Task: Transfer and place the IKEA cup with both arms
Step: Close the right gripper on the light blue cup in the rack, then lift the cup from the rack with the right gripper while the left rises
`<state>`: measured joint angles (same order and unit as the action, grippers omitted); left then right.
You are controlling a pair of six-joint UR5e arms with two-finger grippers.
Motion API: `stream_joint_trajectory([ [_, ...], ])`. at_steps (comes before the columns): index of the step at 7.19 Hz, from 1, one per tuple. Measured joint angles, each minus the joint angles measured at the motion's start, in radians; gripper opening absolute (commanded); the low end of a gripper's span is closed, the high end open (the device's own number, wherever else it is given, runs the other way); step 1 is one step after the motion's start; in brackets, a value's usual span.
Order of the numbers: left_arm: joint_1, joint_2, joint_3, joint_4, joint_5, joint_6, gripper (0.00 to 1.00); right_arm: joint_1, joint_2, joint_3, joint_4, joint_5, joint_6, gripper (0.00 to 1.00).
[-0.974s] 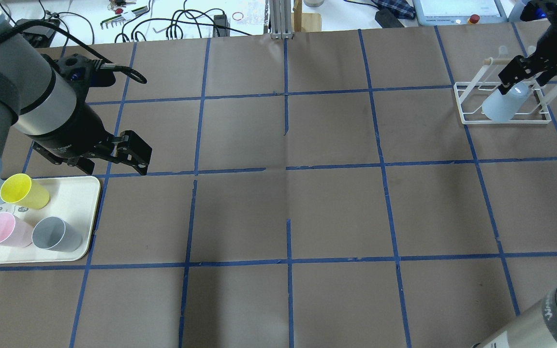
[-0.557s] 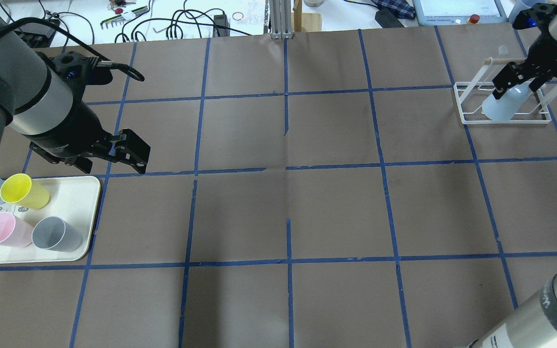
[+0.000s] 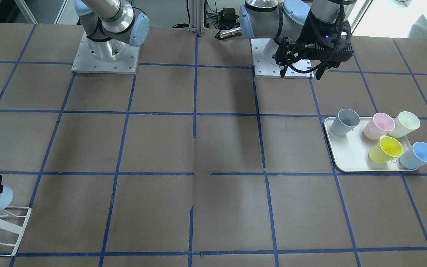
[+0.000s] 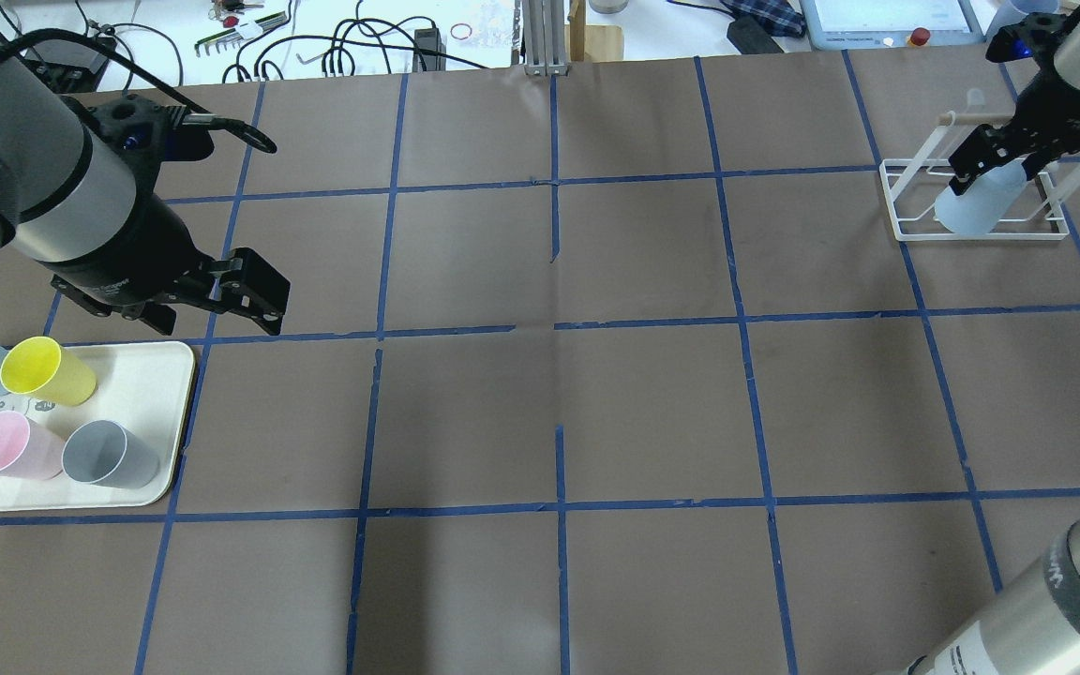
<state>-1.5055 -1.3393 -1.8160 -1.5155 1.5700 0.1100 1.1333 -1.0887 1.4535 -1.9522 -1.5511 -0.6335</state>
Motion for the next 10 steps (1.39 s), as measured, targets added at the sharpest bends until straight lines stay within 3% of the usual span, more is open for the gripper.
stream_joint_trajectory([
  [1,0.001,0.002,-0.005,0.001,0.001,-0.001,1.0,0.0,-0.001,0.0,0.0,0.0,0.0,0.39],
  [3,0.003,0.003,-0.011,0.0,0.001,0.0,1.0,0.001,-0.005,-0.004,0.0,0.0,0.0,0.31],
  [6,0.003,0.002,-0.012,-0.002,-0.001,0.008,1.0,0.003,-0.053,-0.014,0.03,0.001,-0.004,0.32],
  [10,0.004,0.002,-0.014,0.01,-0.001,-0.006,1.0,0.054,-0.273,-0.013,0.235,0.005,0.016,0.33],
])
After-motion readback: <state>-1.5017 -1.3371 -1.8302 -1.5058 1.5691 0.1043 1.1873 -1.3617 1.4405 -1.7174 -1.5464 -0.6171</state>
